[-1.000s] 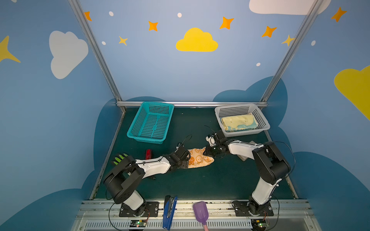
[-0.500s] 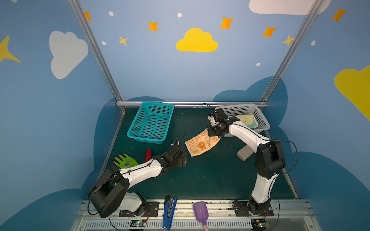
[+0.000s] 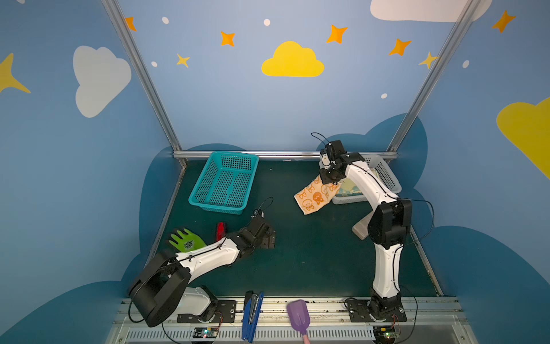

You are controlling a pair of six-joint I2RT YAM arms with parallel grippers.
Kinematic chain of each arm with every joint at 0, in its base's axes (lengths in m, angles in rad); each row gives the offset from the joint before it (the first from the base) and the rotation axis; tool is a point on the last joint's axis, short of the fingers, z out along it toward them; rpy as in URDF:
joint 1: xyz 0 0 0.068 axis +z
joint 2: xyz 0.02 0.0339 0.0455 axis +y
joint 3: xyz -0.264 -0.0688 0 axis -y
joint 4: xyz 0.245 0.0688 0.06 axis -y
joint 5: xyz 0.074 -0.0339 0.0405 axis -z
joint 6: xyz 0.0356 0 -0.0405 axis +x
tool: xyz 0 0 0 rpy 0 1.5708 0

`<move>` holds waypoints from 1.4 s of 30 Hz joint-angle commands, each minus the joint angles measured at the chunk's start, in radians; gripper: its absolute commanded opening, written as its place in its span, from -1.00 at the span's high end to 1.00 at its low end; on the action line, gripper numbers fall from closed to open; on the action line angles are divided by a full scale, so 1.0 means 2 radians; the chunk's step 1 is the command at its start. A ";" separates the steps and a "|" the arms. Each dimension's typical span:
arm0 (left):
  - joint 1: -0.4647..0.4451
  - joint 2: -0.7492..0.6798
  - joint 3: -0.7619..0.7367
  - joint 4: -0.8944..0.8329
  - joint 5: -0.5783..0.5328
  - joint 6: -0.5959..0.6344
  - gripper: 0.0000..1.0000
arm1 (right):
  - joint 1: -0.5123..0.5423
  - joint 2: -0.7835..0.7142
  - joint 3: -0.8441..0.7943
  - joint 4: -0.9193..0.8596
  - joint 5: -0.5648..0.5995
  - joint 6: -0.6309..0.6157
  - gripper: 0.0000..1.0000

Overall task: Fold and stack the towels
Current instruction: 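Carry the towel to the white basket with right gripper while left arm retracts, then lower the towel onto the yellow towel in the white basket and open the right gripper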

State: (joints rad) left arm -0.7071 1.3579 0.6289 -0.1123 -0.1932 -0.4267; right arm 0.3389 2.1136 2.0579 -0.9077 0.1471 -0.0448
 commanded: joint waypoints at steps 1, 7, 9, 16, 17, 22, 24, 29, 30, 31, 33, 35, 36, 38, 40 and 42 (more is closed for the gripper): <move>0.003 -0.011 -0.006 -0.012 -0.010 0.005 -0.99 | -0.018 0.011 0.036 -0.018 0.025 -0.038 1.00; 0.007 -0.022 -0.007 -0.016 -0.015 0.008 -0.99 | -0.064 0.019 0.054 0.002 0.024 -0.060 1.00; 0.008 -0.028 -0.008 -0.019 -0.019 0.009 -0.99 | -0.081 0.022 0.054 0.012 0.018 -0.066 1.00; 0.011 -0.057 -0.007 -0.033 -0.036 0.010 -0.99 | -0.139 0.036 0.053 0.041 -0.016 -0.073 1.00; 0.012 -0.060 -0.007 -0.036 -0.037 0.010 -0.99 | -0.147 0.040 0.054 0.046 -0.023 -0.075 1.00; 0.014 -0.070 -0.003 -0.048 -0.044 0.007 -1.00 | -0.177 0.057 0.054 0.071 -0.048 -0.086 1.00; 0.015 -0.072 -0.001 -0.052 -0.045 0.005 -0.99 | -0.185 0.064 0.054 0.083 -0.047 -0.090 1.00; 0.015 -0.069 0.008 -0.063 -0.049 0.001 -0.99 | -0.203 0.082 0.054 0.112 -0.059 -0.093 1.00; 0.015 -0.068 0.009 -0.064 -0.049 0.000 -0.99 | -0.204 0.085 0.054 0.116 -0.059 -0.091 1.00; 0.016 -0.066 0.011 -0.065 -0.049 0.000 -0.99 | -0.205 0.088 0.055 0.122 -0.059 -0.091 1.00; 0.016 -0.062 0.013 -0.066 -0.049 -0.001 -0.99 | -0.207 0.093 0.054 0.127 -0.056 -0.085 0.30; 0.015 -0.060 0.016 -0.067 -0.050 -0.002 -0.99 | -0.207 0.095 0.054 0.131 -0.043 -0.073 -0.39; 0.016 -0.059 0.017 -0.068 -0.051 -0.002 -0.99 | -0.208 0.095 0.053 0.132 -0.041 -0.070 -0.68; 0.016 -0.060 0.017 -0.069 -0.056 -0.001 -0.99 | -0.209 0.090 0.049 0.139 -0.035 -0.061 -0.74; 0.016 -0.064 0.017 -0.069 -0.061 0.002 -1.00 | -0.208 0.080 0.041 0.144 -0.040 -0.056 -0.74; 0.018 -0.069 0.017 -0.070 -0.067 0.004 -0.99 | -0.206 0.064 0.021 0.159 -0.046 -0.056 -0.74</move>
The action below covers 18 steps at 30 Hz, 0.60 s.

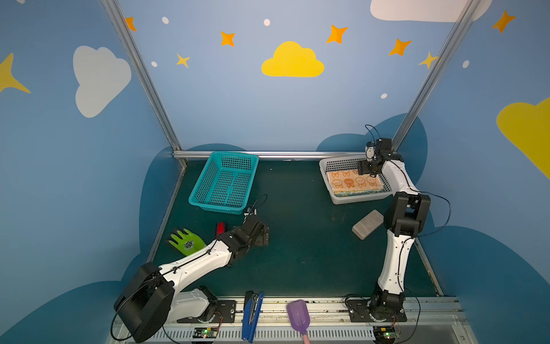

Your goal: Fold and stack the towels

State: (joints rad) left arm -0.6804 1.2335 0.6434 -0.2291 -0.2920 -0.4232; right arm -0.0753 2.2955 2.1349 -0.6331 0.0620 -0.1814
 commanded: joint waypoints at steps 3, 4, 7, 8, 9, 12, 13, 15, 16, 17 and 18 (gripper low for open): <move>0.012 -0.015 0.009 -0.015 -0.027 0.008 -0.99 | 0.008 -0.058 -0.056 0.043 -0.008 0.017 -0.75; 0.018 -0.018 0.009 -0.015 -0.030 0.011 -0.99 | 0.012 -0.070 -0.072 0.051 -0.007 0.018 -0.75; 0.038 -0.029 0.014 -0.018 -0.035 0.028 -1.00 | 0.025 -0.111 -0.131 0.076 -0.011 0.017 -0.74; 0.044 -0.033 0.017 -0.020 -0.039 0.033 -0.99 | 0.029 -0.125 -0.150 0.083 -0.012 0.017 -0.74; 0.053 -0.037 0.021 -0.024 -0.043 0.040 -0.99 | 0.034 -0.141 -0.172 0.090 -0.013 0.018 -0.74; 0.087 -0.045 0.029 -0.027 -0.053 0.060 -0.99 | 0.053 -0.191 -0.235 0.098 -0.017 0.019 -0.74; 0.099 -0.045 0.027 -0.024 -0.058 0.067 -0.99 | 0.062 -0.210 -0.257 0.097 -0.003 0.040 -0.74; 0.124 -0.044 0.017 -0.001 -0.061 0.088 -0.99 | 0.076 -0.247 -0.304 0.102 0.010 0.062 -0.75; 0.140 -0.043 0.013 0.012 -0.060 0.097 -0.99 | 0.082 -0.267 -0.332 0.109 0.014 0.074 -0.74; 0.153 -0.041 0.010 0.022 -0.059 0.103 -1.00 | 0.087 -0.286 -0.361 0.115 0.016 0.083 -0.74; 0.166 -0.039 0.007 0.037 -0.060 0.112 -1.00 | 0.090 -0.306 -0.392 0.123 0.019 0.095 -0.75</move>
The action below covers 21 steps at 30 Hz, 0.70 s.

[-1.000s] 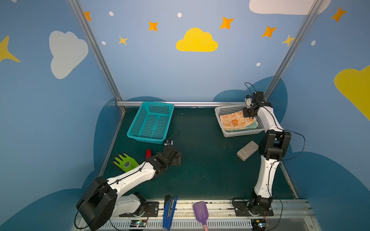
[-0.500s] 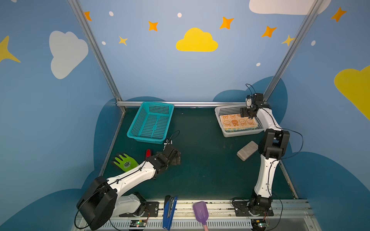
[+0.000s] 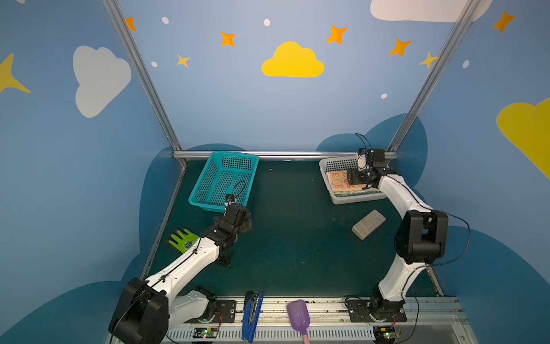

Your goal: Fold and stack the towels

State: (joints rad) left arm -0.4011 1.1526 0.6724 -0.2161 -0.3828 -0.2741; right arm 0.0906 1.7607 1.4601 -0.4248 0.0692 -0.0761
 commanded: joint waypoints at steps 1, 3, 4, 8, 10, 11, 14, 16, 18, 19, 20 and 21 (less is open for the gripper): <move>0.038 0.004 -0.012 0.047 -0.023 0.046 -0.99 | 0.009 -0.059 -0.086 0.028 0.016 0.055 -0.75; 0.058 0.009 -0.028 0.092 -0.033 0.066 -1.00 | 0.012 -0.091 -0.144 0.045 0.021 0.072 -0.74; 0.073 0.013 -0.037 0.118 -0.026 0.073 -1.00 | 0.012 -0.108 -0.173 0.055 0.026 0.074 -0.74; 0.124 0.046 -0.051 0.188 0.016 0.076 -0.99 | 0.014 -0.143 -0.248 0.071 0.025 0.068 -0.74; 0.139 0.068 -0.053 0.220 0.014 0.079 -0.99 | 0.016 -0.154 -0.284 0.099 0.012 0.058 -0.74; 0.142 0.077 -0.056 0.240 0.012 0.083 -0.99 | 0.017 -0.157 -0.302 0.122 0.008 0.055 -0.74; 0.150 0.103 -0.071 0.312 0.014 0.102 -1.00 | 0.019 -0.166 -0.368 0.231 -0.010 0.043 -0.75; 0.156 0.121 -0.077 0.344 0.028 0.109 -0.99 | 0.020 -0.166 -0.392 0.293 -0.026 -0.003 -0.75; 0.161 0.141 -0.082 0.367 0.034 0.109 -0.99 | 0.020 -0.172 -0.392 0.310 -0.020 0.018 -0.74; 0.162 0.149 -0.087 0.385 0.037 0.112 -1.00 | 0.016 -0.169 -0.405 0.322 -0.029 0.010 -0.75; 0.166 0.160 -0.092 0.408 0.042 0.113 -1.00 | 0.013 -0.162 -0.406 0.327 -0.024 0.023 -0.76; 0.168 0.172 -0.099 0.433 0.044 0.112 -0.99 | 0.010 -0.162 -0.406 0.325 -0.025 0.023 -0.76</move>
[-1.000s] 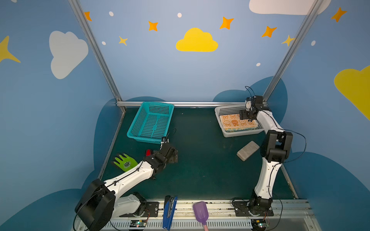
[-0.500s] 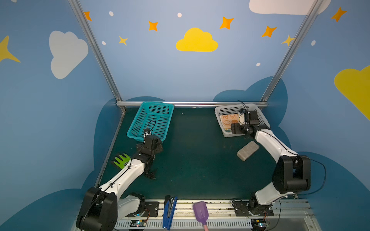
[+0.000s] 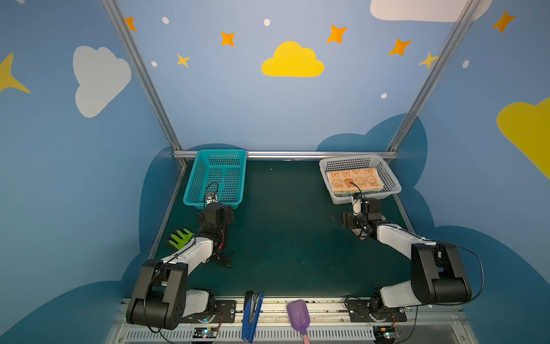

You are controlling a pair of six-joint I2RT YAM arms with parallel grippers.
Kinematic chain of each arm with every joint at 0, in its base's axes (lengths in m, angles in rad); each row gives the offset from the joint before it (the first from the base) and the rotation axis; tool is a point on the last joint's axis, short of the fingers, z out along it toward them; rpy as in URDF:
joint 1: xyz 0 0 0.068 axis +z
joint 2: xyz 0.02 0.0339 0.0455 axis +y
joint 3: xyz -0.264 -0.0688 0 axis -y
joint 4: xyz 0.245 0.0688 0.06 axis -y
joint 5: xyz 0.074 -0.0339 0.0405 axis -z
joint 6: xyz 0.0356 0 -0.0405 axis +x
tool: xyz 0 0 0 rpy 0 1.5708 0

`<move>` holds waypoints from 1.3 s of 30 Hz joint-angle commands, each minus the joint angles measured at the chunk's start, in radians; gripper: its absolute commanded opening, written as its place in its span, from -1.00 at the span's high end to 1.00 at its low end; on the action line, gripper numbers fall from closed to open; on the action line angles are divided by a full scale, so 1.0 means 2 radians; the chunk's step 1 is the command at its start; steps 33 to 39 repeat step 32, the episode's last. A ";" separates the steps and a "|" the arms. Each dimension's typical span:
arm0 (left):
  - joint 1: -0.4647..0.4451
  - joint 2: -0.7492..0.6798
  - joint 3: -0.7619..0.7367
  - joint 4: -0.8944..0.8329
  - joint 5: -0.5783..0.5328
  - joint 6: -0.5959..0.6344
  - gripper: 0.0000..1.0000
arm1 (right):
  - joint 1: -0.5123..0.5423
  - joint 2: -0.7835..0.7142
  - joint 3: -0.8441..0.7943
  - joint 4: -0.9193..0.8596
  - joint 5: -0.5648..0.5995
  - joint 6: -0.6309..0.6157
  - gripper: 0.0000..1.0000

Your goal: Fold and stack the towels

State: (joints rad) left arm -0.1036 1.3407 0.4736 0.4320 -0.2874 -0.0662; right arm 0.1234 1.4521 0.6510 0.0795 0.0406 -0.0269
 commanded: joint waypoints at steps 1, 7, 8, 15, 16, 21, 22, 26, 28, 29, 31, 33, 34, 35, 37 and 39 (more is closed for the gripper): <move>0.022 0.082 -0.001 0.116 0.001 0.007 -0.99 | -0.008 -0.008 -0.001 0.071 -0.013 0.004 -0.76; 0.031 0.076 -0.041 0.171 0.063 0.021 -0.99 | -0.015 -0.027 -0.044 0.127 -0.004 0.016 -0.76; 0.031 0.091 -0.052 0.208 0.076 0.026 -1.00 | -0.019 -0.025 -0.059 0.152 -0.011 0.015 -0.76; 0.053 0.091 -0.026 0.154 0.085 0.002 -0.99 | -0.026 -0.002 -0.063 0.181 -0.006 0.014 -0.84; 0.053 0.092 -0.026 0.155 0.083 0.001 -0.99 | -0.029 -0.001 -0.047 0.148 0.003 0.032 -0.84; 0.053 0.091 -0.025 0.154 0.083 0.001 -0.99 | -0.034 0.001 -0.047 0.152 0.000 0.034 -0.84; 0.053 0.091 -0.026 0.154 0.084 0.001 -0.99 | -0.034 0.000 -0.046 0.149 0.000 0.035 -0.84; 0.053 0.091 -0.026 0.154 0.084 0.001 -0.99 | -0.034 0.002 -0.044 0.149 -0.001 0.034 -0.83; 0.053 0.091 -0.026 0.154 0.083 0.001 -0.99 | -0.034 0.003 -0.044 0.148 -0.002 0.034 -0.84; 0.053 0.091 -0.026 0.154 0.083 0.001 -0.99 | -0.034 0.003 -0.044 0.148 -0.001 0.034 -0.84; 0.053 0.091 -0.026 0.154 0.083 0.001 -1.00 | -0.034 0.002 -0.044 0.149 -0.001 0.034 -0.84; 0.053 0.091 -0.026 0.154 0.083 0.001 -0.99 | -0.034 0.001 -0.045 0.149 -0.001 0.034 -0.84; 0.053 0.091 -0.026 0.154 0.083 0.001 -0.99 | -0.034 0.001 -0.045 0.149 -0.001 0.034 -0.84; 0.053 0.091 -0.026 0.154 0.083 0.001 -0.99 | -0.034 0.001 -0.045 0.149 -0.001 0.034 -0.84; 0.053 0.091 -0.026 0.154 0.083 0.001 -0.99 | -0.034 0.001 -0.045 0.149 -0.001 0.034 -0.84; 0.053 0.091 -0.026 0.154 0.083 0.001 -0.99 | -0.034 0.001 -0.045 0.149 -0.001 0.034 -0.84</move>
